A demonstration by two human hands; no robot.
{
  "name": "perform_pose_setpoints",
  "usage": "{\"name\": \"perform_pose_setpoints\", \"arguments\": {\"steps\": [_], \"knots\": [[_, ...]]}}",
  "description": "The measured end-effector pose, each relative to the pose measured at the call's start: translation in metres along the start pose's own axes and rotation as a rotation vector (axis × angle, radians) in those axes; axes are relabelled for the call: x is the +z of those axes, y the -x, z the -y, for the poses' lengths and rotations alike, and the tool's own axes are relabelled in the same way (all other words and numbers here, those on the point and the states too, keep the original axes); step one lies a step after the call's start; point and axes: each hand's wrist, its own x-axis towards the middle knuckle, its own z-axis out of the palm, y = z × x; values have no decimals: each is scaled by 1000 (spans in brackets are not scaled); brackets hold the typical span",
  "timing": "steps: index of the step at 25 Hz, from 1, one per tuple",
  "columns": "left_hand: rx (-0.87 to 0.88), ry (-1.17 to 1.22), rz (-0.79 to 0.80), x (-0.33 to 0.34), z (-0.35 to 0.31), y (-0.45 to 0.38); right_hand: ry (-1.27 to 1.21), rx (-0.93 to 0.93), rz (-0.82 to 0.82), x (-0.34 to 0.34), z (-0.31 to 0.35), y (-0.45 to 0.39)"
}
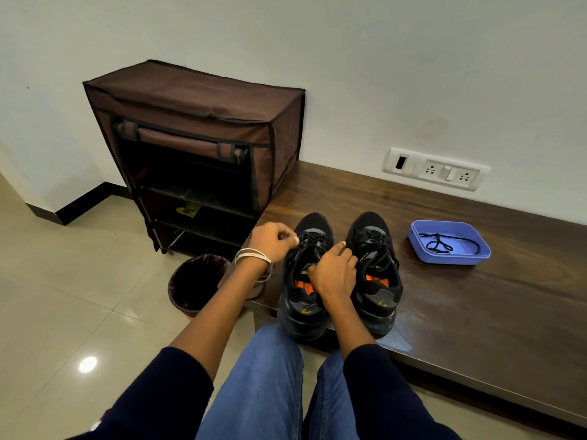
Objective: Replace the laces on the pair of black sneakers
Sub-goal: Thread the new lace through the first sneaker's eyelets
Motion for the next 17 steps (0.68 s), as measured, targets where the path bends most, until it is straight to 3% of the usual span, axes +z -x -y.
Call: {"name": "perform_pose_setpoints", "arguments": {"steps": [2,5,8,11,13,15,17], "knots": [[12,-223,72,7,3,-1,64,-30,-106,2,0,1],[-30,-118,38,7,4,-3,95,-53,-238,3,-1,3],[-157,326,-32,2,3,0,78,-74,-246,4,0,3],[-272,1121,-52,-5,-6,-1,80,-83,-260,7,-2,1],[-230,1610,-67,-26,-14,-2,106,-73,-296,8,-3,2],[-99,1814,-142,-53,-22,-7,126,-52,-313,7,-2,2],[-40,1701,-179,-68,-28,-11,116,-37,-313,7,-2,3]]}}
